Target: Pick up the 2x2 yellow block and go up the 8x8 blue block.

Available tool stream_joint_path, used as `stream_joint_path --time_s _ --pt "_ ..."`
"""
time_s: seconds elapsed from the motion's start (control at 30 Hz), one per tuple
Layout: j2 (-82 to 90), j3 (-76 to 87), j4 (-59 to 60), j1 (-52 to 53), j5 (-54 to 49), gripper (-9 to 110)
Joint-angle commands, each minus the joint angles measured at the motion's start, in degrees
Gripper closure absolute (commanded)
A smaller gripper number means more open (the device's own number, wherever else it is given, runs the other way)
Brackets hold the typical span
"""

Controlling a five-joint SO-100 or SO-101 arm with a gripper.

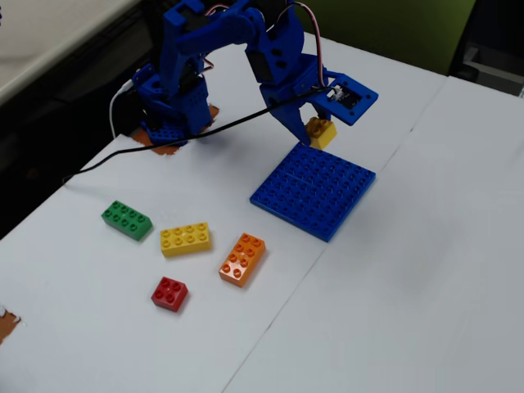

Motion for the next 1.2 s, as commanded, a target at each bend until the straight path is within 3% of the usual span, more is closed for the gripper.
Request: stream_joint_path --time_s 0.0,1.17 --pt "0.2 -2.2 0.4 -1.2 0.5 101" --pt "1.0 6.2 0.7 -1.8 0.1 101"
